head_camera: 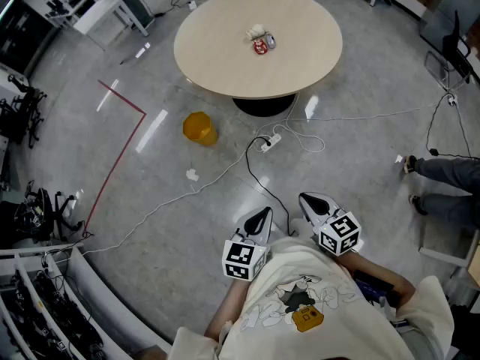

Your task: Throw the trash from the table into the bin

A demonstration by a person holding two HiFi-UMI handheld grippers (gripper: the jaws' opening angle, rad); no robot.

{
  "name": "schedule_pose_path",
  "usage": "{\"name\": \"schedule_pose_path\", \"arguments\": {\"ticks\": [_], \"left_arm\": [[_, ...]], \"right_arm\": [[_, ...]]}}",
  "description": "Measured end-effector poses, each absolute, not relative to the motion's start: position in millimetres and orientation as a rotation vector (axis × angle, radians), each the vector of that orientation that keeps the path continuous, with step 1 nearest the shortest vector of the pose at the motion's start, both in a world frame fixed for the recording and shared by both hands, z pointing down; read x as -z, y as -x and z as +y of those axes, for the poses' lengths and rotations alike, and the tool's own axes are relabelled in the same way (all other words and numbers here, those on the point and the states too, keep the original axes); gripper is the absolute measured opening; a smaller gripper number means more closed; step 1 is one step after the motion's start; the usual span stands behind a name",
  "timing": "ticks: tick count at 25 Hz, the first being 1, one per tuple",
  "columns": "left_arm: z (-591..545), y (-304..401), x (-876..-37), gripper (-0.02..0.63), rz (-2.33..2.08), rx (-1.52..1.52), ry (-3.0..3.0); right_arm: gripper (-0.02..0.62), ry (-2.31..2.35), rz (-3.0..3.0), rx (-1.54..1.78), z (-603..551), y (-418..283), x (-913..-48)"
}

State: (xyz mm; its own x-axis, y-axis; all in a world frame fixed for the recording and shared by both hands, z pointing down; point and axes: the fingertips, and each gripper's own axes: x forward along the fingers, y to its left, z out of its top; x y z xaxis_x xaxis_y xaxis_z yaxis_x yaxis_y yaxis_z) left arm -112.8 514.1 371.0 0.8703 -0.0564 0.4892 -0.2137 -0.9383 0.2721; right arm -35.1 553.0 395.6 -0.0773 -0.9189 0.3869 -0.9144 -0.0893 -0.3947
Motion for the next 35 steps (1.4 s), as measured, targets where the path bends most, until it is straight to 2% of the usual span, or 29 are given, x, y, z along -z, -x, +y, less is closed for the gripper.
{"name": "schedule_pose_path", "arguments": {"ticks": [13, 23, 29, 35], "left_arm": [[479.9, 132.2, -374.7, 0.006, -0.209, -0.650, -2.656], [429.0, 103.4, -369.4, 0.006, -0.237, -0.668, -2.607], [357.0, 12.6, -390.0, 0.006, -0.314, -0.731, -2.568], [298.4, -105.5, -362.3, 0.006, -0.313, -0.707, -2.573]], "right_arm": [[0.003, 2.112, 2.121, 0.972, 529.3, 56.3, -404.8], [0.008, 2.057, 2.111, 1.073, 478.4, 21.2, -400.5], [0.008, 1.972, 2.140, 1.047, 391.8, -76.7, -417.8], [0.008, 1.859, 2.199, 0.947, 306.4, -174.9, -394.7]]}}
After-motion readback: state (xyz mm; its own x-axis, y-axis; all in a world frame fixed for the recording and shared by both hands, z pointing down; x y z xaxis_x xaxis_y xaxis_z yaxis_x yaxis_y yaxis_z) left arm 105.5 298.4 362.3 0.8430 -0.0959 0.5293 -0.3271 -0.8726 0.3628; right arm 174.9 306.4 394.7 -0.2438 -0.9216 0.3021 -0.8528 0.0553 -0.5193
